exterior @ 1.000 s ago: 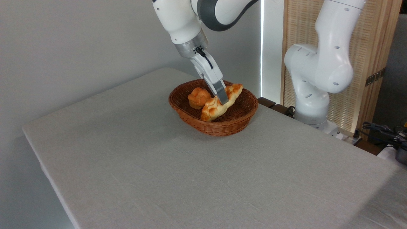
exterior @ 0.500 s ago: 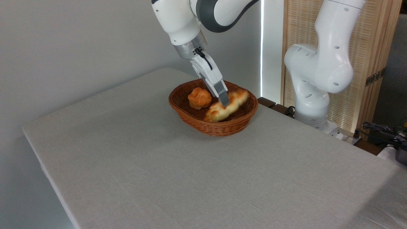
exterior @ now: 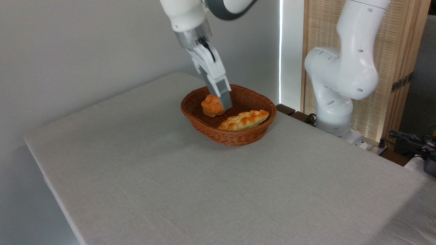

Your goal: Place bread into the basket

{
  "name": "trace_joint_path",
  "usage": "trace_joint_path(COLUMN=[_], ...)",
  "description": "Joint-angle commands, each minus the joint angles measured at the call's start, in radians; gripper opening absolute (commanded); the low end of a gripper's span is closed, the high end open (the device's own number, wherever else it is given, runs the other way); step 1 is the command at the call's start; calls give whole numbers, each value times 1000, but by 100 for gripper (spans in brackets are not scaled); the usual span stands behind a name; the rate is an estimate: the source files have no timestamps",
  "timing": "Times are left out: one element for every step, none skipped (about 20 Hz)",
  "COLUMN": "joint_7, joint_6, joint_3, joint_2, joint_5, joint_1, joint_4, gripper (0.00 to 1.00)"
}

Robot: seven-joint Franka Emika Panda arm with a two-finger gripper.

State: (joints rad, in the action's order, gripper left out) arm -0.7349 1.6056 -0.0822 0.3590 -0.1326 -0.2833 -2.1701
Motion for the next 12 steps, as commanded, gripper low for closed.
trace_joint_path(joint_7=[-8, -8, -5, 0, 2, -3, -8, -11, -9, -5, 2, 3], joint_6=[-10, -3, 31, 75, 97, 131, 146, 145, 143, 143, 137, 135], joint_3=[-2, -5, -22, -39, -44, -45, -45, -45, -42, -39, -37, -37], joint_2=[-164, -181, -210, -230, -238, -252, -264, -279, -288, -295, -305, -305], joint_5=[10, 10, 11, 13, 11, 11, 11, 10, 10, 10, 10, 10], joint_1=[99, 114, 149, 194, 213, 239, 257, 278, 282, 282, 279, 276], joint_4=[261, 283, 324, 354, 363, 377, 395, 420, 443, 453, 473, 477], gripper=[100, 100, 100, 100, 100, 100, 100, 100, 100, 100, 100, 100])
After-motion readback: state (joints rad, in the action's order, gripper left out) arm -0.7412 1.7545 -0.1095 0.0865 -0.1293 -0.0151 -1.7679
